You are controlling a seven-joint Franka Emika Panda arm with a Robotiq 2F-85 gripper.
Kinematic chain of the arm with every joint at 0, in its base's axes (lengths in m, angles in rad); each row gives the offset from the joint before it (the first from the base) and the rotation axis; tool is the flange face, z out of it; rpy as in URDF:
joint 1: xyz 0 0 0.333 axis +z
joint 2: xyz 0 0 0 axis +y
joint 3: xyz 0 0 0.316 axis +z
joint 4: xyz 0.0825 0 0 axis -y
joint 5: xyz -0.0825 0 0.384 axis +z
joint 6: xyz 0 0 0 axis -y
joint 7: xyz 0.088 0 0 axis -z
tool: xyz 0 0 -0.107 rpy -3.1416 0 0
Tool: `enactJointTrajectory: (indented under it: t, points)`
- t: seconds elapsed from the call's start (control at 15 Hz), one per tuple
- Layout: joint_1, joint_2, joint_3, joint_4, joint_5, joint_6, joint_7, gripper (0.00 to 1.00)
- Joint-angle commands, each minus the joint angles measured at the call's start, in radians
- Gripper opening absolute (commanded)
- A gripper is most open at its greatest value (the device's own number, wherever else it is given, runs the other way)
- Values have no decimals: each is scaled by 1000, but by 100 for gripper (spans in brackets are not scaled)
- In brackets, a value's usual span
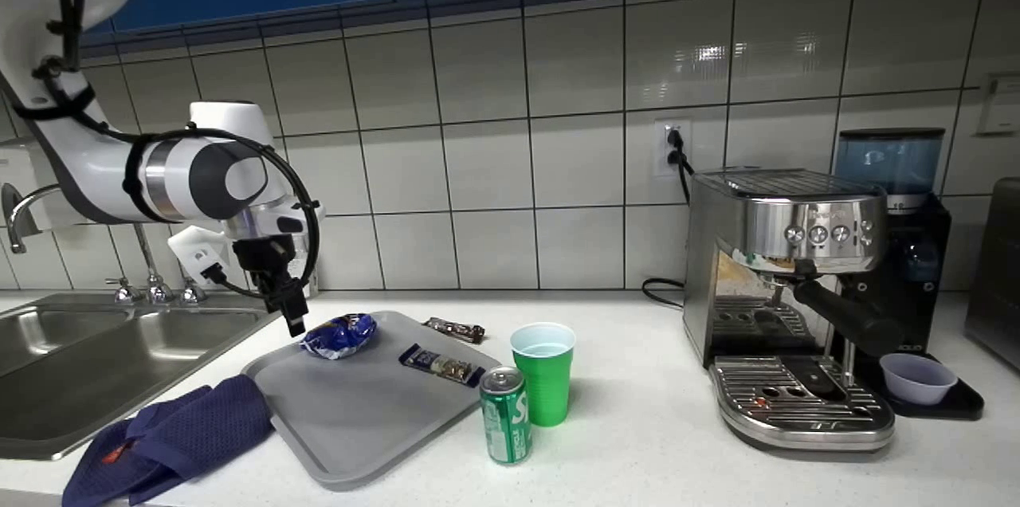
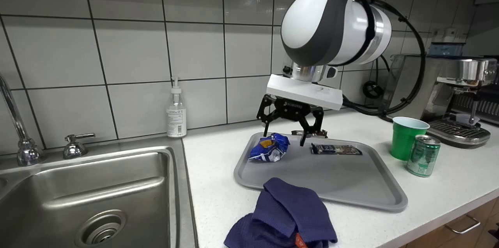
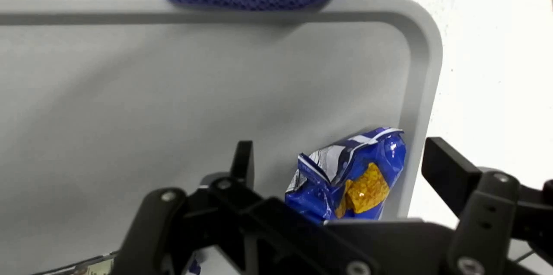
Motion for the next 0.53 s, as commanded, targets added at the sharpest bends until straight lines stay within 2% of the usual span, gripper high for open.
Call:
enactJointTrajectory:
  t: [0.0,0.47]
  points:
    - [-21,-71,56,-77,38,0,-50,100]
    - [4,-80,114,-120,43,-31,-18,100]
